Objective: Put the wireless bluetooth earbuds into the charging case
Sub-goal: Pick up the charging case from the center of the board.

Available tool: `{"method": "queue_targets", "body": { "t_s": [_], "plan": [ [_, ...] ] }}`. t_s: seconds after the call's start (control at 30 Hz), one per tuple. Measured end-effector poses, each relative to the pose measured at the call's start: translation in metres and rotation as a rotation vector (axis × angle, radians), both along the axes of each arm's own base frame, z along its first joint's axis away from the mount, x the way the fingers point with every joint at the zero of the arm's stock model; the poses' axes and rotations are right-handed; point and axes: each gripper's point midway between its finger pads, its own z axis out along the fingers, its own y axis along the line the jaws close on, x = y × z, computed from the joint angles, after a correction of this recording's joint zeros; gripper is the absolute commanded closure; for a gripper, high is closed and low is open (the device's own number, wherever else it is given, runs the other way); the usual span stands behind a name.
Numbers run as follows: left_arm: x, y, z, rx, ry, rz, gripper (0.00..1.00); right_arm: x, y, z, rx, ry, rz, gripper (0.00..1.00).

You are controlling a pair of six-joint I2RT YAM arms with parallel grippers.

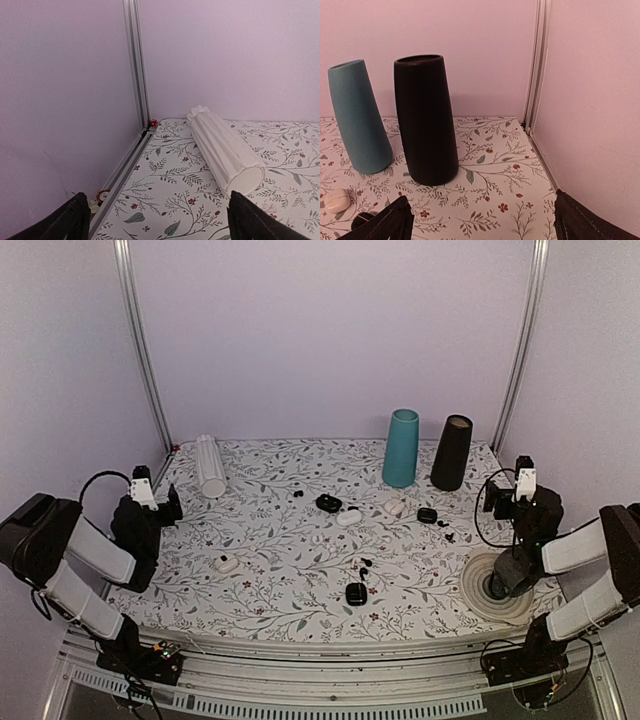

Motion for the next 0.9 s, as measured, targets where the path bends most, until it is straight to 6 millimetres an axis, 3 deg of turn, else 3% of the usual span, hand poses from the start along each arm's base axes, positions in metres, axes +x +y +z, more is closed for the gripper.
{"method": "queue_targets", "body": {
  "t_s": [0.07, 0.13, 0.23, 0.27, 0.33, 0.4, 0.53, 0.67, 0.8, 0.9],
  "plan": [
    [0.002, -0.006, 0.011, 0.018, -0.005, 0.020, 0.04, 0.013, 0.005, 0.027, 0.001, -0.026, 0.009, 0.01],
    [0.016, -0.019, 0.038, 0.006, -0.033, 0.007, 0.04, 0.030, 0.013, 0.068, 0.011, -0.060, 0.023, 0.01],
    [0.045, -0.043, 0.112, -0.081, -0.103, -0.068, 0.04, 0.044, 0.041, 0.126, 0.031, -0.099, 0.050, 0.01],
    [0.050, -0.049, 0.138, -0.115, -0.134, -0.095, 0.04, 0.046, 0.062, 0.141, 0.034, -0.088, 0.075, 0.01],
    [0.051, -0.059, 0.176, -0.188, -0.184, -0.147, 0.04, 0.044, 0.093, 0.156, 0.029, -0.062, 0.109, 0.01],
    [0.047, -0.063, 0.188, -0.252, -0.191, -0.189, 0.04, 0.038, 0.110, 0.153, 0.035, -0.016, 0.118, 0.01],
    [0.053, -0.078, 0.154, -0.336, -0.023, -0.291, 0.04, 0.029, 0.090, 0.109, 0.110, 0.151, 0.010, 0.01],
    [0.062, -0.112, 0.120, -0.371, 0.189, -0.372, 0.04, 0.011, 0.094, 0.082, 0.205, 0.240, 0.048, 0.00],
    [0.039, -0.169, 0.093, -0.408, 0.333, -0.526, 0.05, -0.010, 0.129, 0.073, 0.305, 0.304, 0.155, 0.04],
    [0.017, -0.200, 0.065, -0.457, 0.441, -0.622, 0.07, -0.032, 0.179, 0.052, 0.339, 0.413, 0.275, 0.07]
  ]
}}
